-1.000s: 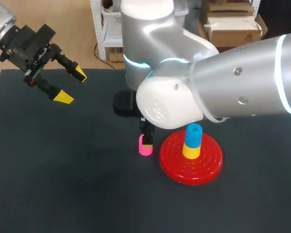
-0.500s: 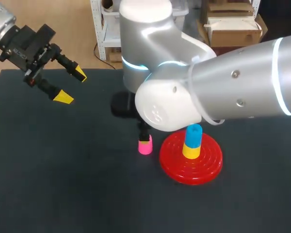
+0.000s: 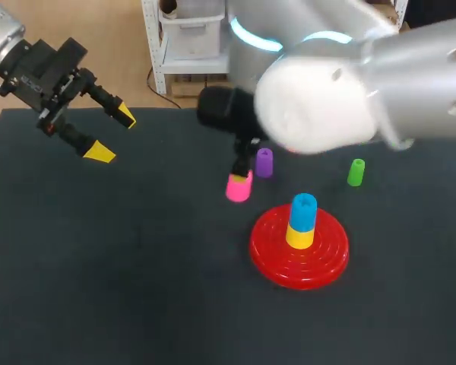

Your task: Pick up and stack the cylinders on the red base in this order: pink,purple,orange,green

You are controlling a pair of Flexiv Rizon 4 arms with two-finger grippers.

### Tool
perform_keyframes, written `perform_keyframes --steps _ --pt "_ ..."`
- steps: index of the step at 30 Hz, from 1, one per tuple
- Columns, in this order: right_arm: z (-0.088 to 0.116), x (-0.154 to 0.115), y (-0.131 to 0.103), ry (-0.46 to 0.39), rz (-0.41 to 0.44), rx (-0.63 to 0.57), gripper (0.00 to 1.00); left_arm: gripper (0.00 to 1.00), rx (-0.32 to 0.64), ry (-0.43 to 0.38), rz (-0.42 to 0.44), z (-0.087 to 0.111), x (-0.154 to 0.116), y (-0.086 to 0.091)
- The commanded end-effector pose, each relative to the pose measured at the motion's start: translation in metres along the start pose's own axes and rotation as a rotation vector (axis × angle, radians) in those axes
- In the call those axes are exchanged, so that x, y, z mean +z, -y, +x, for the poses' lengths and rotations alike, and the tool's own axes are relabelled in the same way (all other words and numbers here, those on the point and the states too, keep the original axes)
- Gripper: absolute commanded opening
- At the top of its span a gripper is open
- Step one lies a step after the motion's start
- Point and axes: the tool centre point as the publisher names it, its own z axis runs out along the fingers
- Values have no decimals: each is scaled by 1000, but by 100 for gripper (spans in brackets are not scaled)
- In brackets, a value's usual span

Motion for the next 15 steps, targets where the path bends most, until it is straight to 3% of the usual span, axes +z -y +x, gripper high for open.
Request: perform_keyframes --steps 1,7,11,15 --pt "39 -49 -1 66 4 7 0 100 1 -1 5 1 -1 -2" --pt "65 -85 7 113 -3 67 0 100 1 -1 5 1 -1 -2" --pt "80 -97 2 147 -63 89 0 100 1 -1 5 1 -1 -2" --pt "94 -93 -4 86 -57 72 0 100 1 -1 5 1 -1 -2"
